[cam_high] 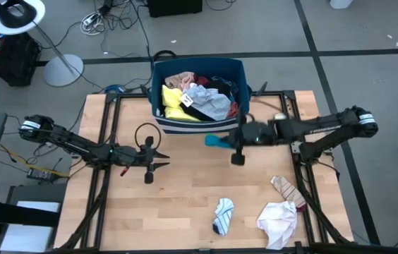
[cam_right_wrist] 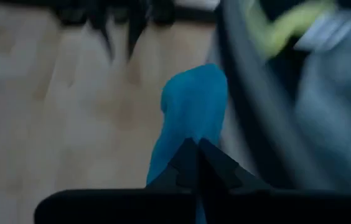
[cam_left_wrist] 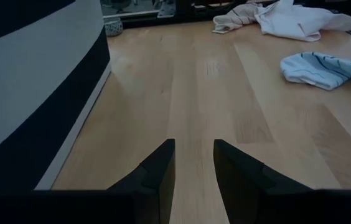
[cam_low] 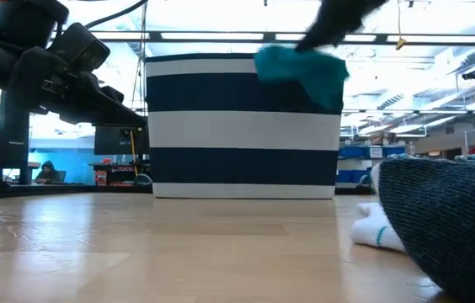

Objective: Sort clothes
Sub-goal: Put the blue sock into the blue laundry bin

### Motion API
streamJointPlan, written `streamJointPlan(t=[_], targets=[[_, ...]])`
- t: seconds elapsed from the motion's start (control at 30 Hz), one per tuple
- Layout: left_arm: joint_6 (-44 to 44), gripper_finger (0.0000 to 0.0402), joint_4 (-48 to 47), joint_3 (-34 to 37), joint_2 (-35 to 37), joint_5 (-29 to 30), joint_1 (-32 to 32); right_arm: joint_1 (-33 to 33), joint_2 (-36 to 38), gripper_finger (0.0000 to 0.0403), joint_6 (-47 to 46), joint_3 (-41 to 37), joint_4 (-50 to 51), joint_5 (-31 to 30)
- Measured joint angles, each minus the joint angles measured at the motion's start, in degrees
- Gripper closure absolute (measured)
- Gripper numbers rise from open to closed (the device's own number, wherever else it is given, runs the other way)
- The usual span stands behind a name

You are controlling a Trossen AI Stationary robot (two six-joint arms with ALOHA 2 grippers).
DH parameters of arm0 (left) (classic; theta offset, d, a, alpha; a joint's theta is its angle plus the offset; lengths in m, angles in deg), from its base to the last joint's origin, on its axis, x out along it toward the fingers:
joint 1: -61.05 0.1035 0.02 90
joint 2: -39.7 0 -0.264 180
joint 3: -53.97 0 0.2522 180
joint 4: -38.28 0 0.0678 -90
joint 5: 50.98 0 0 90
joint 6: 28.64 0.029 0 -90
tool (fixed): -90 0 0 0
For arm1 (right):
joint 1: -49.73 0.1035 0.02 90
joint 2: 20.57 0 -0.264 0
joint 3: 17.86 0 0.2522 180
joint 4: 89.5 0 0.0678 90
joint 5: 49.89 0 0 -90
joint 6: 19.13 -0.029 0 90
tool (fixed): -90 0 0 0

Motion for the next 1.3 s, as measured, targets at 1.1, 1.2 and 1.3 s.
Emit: streamJointPlan(t=[1.1, 1.2, 1.3], targets=[[1.5, 0.0286, -0.6, 0.0, 0.0, 0.0, 0.0, -27.1, -20.1, 0.0353, 8.1, 29.2, -3.8, 2.6], [1.5, 0.0286, -0.6, 0.0, 0.0, 0.0, 0.0, -27.9, -19.6, 0.0325, 6.1, 29.2, -3.1, 2.1], [1.5, 0.0286, -0.6, 0.0, 0.0, 0.0, 0.0, -28.3, -17.5, 0.0294, 5.4, 29.2, -2.0, 1.5]])
